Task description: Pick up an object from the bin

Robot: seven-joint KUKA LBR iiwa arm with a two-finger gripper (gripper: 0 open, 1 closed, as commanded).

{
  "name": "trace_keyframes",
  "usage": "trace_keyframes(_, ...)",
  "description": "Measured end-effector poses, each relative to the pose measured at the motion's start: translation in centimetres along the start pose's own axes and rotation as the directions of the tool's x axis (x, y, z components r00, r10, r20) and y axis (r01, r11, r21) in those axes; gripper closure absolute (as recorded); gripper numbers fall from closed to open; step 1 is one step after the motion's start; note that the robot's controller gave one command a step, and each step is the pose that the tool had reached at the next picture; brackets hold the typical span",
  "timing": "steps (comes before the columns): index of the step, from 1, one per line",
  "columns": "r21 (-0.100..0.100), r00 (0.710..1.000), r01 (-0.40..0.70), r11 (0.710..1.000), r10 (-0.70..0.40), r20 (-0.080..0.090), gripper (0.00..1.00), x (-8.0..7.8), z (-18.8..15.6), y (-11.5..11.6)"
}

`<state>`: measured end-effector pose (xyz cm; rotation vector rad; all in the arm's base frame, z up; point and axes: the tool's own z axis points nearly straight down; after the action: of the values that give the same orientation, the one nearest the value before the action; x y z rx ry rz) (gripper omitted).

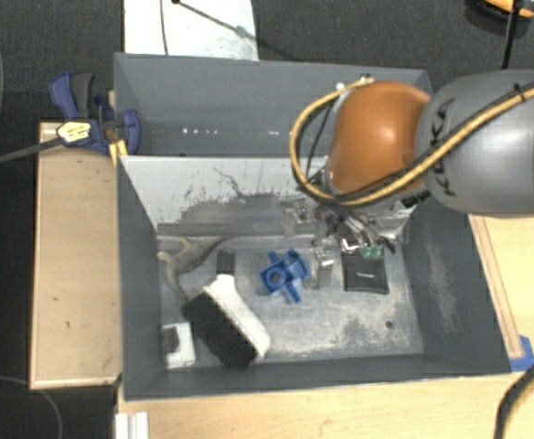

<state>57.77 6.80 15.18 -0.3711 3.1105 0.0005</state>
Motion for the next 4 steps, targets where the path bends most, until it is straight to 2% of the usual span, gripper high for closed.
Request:
trace_keyframes(1, 0.000, 0.993, 0.119, 0.993, -0.119, 0.005, 0.00, -0.2, 7.3, 0.3)
trace_keyframes(2, -0.005, 0.999, 0.040, 0.999, -0.040, -0.008, 1.00, -0.8, 8.9, -0.1)
trace_keyframes(4, -0.005, 1.000, 0.023, 1.000, -0.023, -0.007, 1.00, -0.8, 8.3, -0.1)
